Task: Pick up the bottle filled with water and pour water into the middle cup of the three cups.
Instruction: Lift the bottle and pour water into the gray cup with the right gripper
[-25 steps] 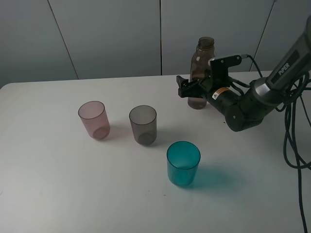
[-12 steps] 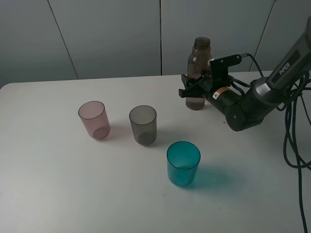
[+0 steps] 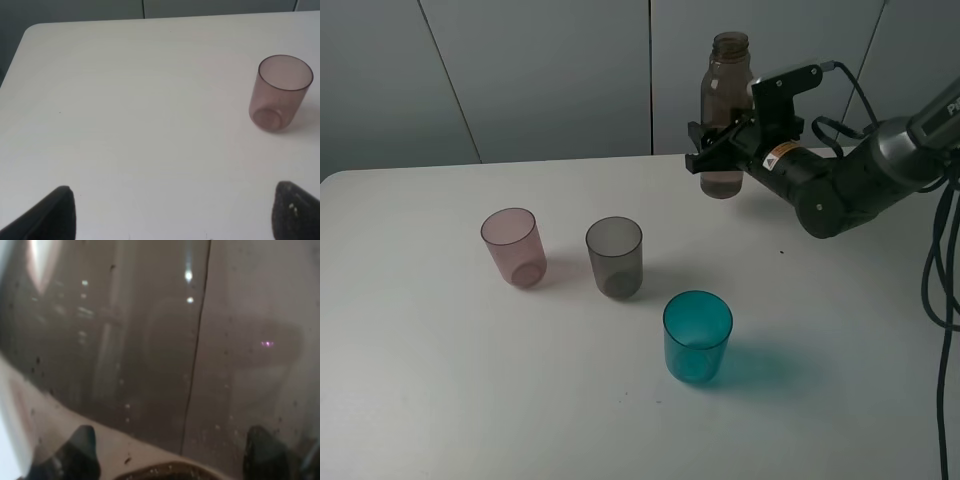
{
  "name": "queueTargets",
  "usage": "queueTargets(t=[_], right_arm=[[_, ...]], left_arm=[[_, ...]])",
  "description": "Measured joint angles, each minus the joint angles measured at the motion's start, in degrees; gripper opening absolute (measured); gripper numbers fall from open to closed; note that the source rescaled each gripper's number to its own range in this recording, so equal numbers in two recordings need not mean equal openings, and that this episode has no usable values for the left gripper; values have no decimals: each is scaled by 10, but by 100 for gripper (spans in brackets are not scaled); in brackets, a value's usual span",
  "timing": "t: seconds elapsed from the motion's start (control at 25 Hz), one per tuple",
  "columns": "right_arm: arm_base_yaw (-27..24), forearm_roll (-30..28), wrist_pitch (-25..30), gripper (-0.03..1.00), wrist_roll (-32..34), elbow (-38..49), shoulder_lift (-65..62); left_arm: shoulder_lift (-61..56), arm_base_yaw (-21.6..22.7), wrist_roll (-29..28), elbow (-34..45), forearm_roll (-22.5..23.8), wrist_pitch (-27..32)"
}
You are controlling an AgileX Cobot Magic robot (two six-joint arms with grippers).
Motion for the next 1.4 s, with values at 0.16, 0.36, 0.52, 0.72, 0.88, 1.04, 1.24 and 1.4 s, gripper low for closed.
queueTargets(t=[0.16,0.36,0.52,0.72,0.88,1.04,1.24,1.4], right_arm=[[16,28,7,0,-69,33,-53],[27,61,7,0,-103,104,-114],[45,101,7,0,-142,157,-149],[87,143,11,0,-193,176,-161],[125,173,11,0,-219,176,-161],[134,183,12,0,-225,176,-161],[134,148,11,0,-234,176,-161],[135,92,11,0,-273,176,-156]], left_arm=[[0,0,0,0,0,0],[0,0,0,0,0,0],[0,0,1,0,0,0],[0,0,3,0,0,0],[0,0,3,0,0,0],[0,0,3,0,0,0],[0,0,3,0,0,0],[0,0,2,0,0,0]])
